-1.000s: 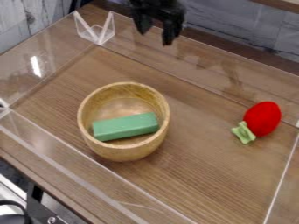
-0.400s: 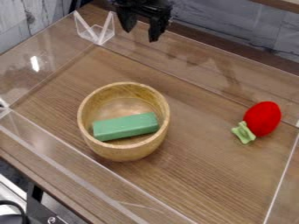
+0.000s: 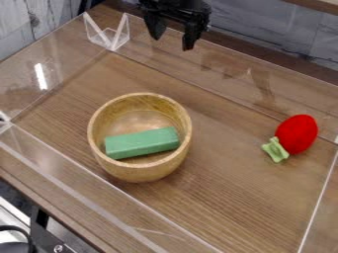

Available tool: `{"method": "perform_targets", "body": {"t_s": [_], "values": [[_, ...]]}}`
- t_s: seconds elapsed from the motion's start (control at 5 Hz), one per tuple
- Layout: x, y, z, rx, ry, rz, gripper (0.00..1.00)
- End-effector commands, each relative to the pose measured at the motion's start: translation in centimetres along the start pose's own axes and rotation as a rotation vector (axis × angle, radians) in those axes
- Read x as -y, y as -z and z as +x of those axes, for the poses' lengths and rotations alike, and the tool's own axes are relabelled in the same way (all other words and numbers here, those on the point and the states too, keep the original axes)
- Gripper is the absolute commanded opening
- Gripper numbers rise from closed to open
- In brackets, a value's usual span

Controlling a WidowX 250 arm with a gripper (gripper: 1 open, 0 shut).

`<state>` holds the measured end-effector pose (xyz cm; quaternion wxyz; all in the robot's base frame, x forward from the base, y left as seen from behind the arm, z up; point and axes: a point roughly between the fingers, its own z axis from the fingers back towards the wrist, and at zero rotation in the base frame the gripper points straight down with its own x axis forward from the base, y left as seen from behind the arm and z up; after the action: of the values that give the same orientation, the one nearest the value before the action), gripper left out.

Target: Move the red fruit to the right side of the table

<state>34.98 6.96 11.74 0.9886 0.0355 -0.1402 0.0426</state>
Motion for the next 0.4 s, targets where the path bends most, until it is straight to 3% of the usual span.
{"method": "perform_targets", "body": {"t_s": [0.0, 0.2], "values": [[1.2, -1.5, 0.6, 0.033, -0.009, 0.005, 1.0], [3.8, -1.2, 0.3, 0.001, -0.02, -0.005, 1.0]]}}
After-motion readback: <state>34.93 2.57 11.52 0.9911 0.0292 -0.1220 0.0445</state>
